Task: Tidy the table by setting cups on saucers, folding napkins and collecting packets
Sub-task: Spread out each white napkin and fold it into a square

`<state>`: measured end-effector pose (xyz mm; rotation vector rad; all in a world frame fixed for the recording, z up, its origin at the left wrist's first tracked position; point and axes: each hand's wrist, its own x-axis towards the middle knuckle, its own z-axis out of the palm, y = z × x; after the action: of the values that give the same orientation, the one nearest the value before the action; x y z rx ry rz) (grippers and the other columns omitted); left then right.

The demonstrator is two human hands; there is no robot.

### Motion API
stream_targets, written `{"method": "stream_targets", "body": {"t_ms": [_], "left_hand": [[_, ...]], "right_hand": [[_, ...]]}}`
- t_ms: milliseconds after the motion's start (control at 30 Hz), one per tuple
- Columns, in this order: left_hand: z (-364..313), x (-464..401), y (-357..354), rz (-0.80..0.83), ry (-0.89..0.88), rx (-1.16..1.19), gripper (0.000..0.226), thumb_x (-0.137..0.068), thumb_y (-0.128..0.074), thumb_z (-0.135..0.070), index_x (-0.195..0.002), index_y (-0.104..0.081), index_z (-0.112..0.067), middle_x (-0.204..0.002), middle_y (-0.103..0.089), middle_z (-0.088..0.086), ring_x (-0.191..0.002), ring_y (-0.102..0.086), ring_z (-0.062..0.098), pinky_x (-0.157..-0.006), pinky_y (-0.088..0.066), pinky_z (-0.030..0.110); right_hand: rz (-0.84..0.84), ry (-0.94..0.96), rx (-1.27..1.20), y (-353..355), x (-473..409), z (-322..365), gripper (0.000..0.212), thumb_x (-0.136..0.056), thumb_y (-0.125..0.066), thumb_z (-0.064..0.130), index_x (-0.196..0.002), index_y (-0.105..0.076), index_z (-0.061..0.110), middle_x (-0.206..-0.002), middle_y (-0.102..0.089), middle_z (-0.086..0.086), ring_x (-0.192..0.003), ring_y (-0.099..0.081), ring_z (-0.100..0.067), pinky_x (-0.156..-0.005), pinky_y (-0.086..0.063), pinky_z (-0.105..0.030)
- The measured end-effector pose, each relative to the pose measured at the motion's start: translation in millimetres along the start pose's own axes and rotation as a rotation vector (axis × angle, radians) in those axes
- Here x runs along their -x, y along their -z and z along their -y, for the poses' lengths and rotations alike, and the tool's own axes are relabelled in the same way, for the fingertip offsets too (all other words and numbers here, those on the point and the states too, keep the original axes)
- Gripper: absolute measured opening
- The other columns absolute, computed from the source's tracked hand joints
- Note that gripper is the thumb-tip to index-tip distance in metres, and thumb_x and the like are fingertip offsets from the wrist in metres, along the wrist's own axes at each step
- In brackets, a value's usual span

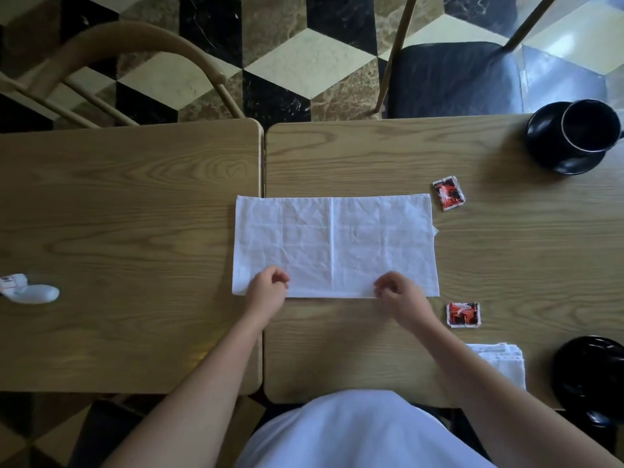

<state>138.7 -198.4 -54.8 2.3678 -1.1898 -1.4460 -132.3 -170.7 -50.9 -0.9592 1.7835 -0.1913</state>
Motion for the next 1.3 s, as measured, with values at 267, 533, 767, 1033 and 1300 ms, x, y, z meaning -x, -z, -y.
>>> {"method": "stream_targets", "body": {"t_ms": [267, 533, 767, 1033, 1300], "left_hand": [[15, -3, 40, -0.125, 0.202, 0.281, 0.03, -0.085, -0.032, 0.013, -0.086, -0.059, -0.002, -0.079, -0.06, 0.017, -0.059, -0.055, 0.019, -0.056, -0.047, 0.026], [-75, 58, -86, 0.241, 0.855, 1.155, 0.019, -0.097, -0.048, -0.006, -0.079, -0.05, 0.0, -0.057, -0.055, 0.017, -0.051, -0.063, 0.025, -0.05, -0.052, 0.028], [-123, 84, -165, 0.233, 0.86, 1.123, 0.012, -0.095, -0.058, -0.007, -0.107, -0.06, -0.002, -0.081, -0.048, 0.011, -0.074, -0.053, 0.02, -0.065, -0.051, 0.031], [-144, 83, -171, 0.227, 0.884, 1.208, 0.003, -0.087, -0.054, -0.007, -0.09, -0.054, -0.007, -0.075, -0.051, 0.007, -0.061, -0.049, 0.018, -0.066, -0.048, 0.031], [-151, 90, -20, 0.33, 0.505, 1.421, 0.032, -0.097, -0.04, -0.014, -0.072, -0.057, -0.002, -0.05, -0.065, 0.007, -0.039, -0.062, 0.017, -0.038, -0.049, 0.019]], "right_hand": [[-0.067, -0.066, 0.138, 59, -1, -33, 0.025, -0.086, -0.053, 0.005, -0.089, -0.071, 0.023, -0.084, -0.071, 0.004, -0.064, -0.06, -0.01, -0.043, -0.039, -0.017], [-0.223, 0.339, 0.474, 80, -68, 62, 0.034, -0.091, -0.062, 0.016, -0.125, -0.062, 0.014, -0.131, -0.059, -0.008, -0.12, -0.054, -0.031, -0.097, -0.047, -0.041], [-0.115, 0.274, 0.995, 83, -123, 120, 0.039, -0.086, -0.071, 0.029, -0.119, -0.057, 0.014, -0.128, -0.06, -0.008, -0.123, -0.045, -0.032, -0.098, -0.038, -0.046], [0.045, 0.203, 1.191, 86, -113, 145, 0.018, -0.082, -0.057, 0.013, -0.099, -0.063, 0.018, -0.112, -0.064, -0.009, -0.106, -0.054, -0.03, -0.09, -0.039, -0.04], [0.253, 0.015, 0.441, 122, -49, 174, 0.023, -0.082, -0.078, 0.029, -0.072, -0.066, 0.013, -0.059, -0.062, -0.002, -0.046, -0.057, -0.016, -0.036, -0.04, -0.014]]}}
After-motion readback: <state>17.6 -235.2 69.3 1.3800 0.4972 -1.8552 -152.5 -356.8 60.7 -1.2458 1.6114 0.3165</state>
